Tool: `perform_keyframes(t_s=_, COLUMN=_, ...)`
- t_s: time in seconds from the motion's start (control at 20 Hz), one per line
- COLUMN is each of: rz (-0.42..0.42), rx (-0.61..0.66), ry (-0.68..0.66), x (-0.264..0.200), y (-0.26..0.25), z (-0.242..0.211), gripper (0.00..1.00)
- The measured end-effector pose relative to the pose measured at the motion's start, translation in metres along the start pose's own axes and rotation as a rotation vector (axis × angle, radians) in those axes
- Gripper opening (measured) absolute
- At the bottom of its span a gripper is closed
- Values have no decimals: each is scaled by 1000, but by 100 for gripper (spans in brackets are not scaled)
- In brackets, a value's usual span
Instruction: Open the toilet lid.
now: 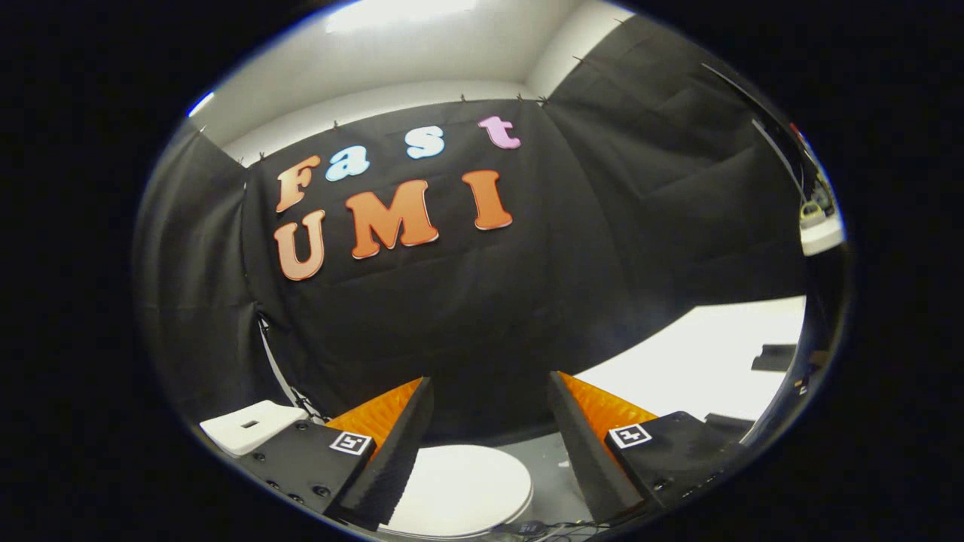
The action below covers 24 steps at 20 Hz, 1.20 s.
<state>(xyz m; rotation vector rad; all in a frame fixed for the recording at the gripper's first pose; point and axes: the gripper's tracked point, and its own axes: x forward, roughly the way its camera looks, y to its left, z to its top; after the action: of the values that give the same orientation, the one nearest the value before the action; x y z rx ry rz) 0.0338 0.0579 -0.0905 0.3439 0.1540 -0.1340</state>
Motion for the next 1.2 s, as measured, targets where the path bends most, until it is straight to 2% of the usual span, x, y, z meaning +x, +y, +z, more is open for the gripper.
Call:
perform_keyframes(t_s=0.2, rz=-79, rx=-26, ry=68, x=3, y=-43, z=-48, gripper=98)
perform_keyframes(t_s=0.4, rz=-139, rx=31, ry=146, x=8, y=-81, z=-91, gripper=99)
perform_keyframes(t_s=0.65, rz=-207, rx=95, ry=250, x=14, y=-105, z=-134, gripper=98)
perform_keyframes(t_s=0.85, rz=-212, rx=185, ry=361, x=17, y=-90, z=-174, gripper=98)
perform_keyframes(t_s=1.05, rz=-190, rx=133, ry=434, x=13, y=-66, z=-196, gripper=97)
perform_keyframes(t_s=1.2, rz=-196, rx=117, ry=439, x=16, y=-51, z=-202, gripper=97)
